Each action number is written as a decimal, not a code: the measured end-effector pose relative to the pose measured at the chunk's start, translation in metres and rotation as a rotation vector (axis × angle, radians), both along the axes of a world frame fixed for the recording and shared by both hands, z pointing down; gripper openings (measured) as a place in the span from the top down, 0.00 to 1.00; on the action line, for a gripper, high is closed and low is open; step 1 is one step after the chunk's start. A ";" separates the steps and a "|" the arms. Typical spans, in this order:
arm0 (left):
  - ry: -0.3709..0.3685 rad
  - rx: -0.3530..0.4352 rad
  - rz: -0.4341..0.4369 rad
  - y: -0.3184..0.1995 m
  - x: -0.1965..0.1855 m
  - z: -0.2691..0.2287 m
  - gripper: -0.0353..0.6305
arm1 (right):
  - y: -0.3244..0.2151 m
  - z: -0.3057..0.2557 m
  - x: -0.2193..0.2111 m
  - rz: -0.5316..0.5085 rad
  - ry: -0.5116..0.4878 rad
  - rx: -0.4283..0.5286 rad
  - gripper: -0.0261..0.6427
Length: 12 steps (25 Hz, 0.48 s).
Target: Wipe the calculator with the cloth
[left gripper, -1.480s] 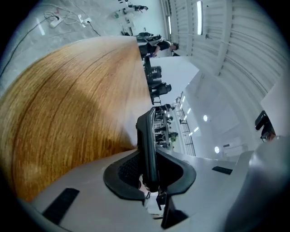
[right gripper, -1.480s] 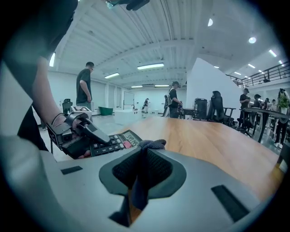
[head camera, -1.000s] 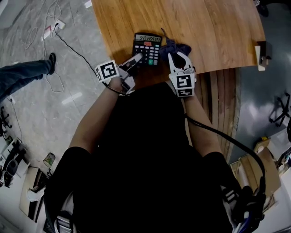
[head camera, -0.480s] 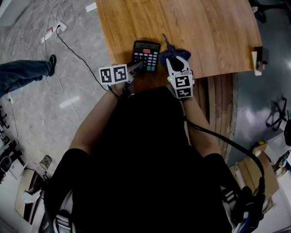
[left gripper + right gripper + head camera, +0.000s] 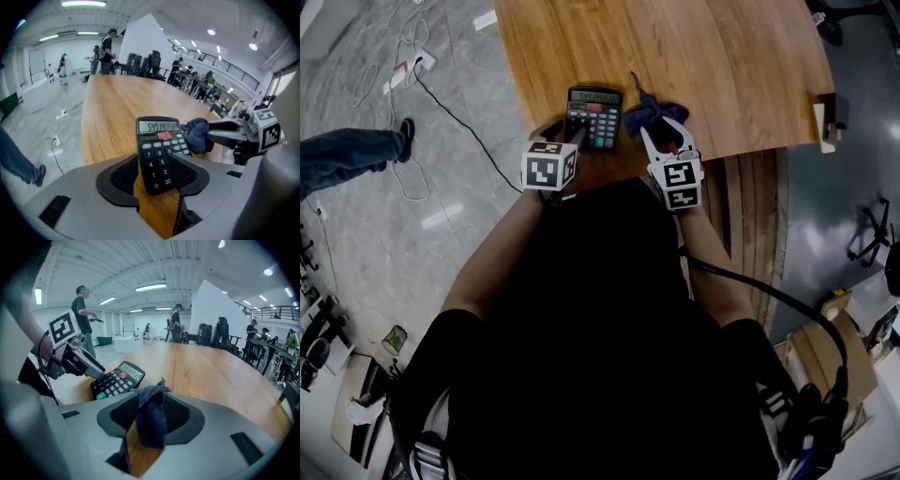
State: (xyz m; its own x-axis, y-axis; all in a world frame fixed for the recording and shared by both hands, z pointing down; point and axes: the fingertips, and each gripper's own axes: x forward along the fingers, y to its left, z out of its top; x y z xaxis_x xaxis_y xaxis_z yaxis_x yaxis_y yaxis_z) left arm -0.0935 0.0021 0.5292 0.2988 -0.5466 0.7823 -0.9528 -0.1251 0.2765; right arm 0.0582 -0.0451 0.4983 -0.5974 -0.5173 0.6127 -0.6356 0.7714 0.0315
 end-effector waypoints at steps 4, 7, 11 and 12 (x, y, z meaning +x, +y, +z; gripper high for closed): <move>-0.030 0.099 0.045 -0.008 0.004 -0.019 0.65 | -0.007 -0.034 0.007 0.051 -0.020 0.114 0.79; -0.071 0.225 0.053 -0.018 0.004 -0.049 0.70 | -0.012 -0.071 0.008 0.084 -0.065 0.214 0.89; -0.137 0.417 0.050 -0.032 0.003 -0.103 0.87 | -0.020 -0.123 0.004 0.138 -0.165 0.307 0.91; -0.141 0.456 0.044 -0.035 0.003 -0.116 0.90 | -0.022 -0.135 0.003 0.152 -0.189 0.320 0.91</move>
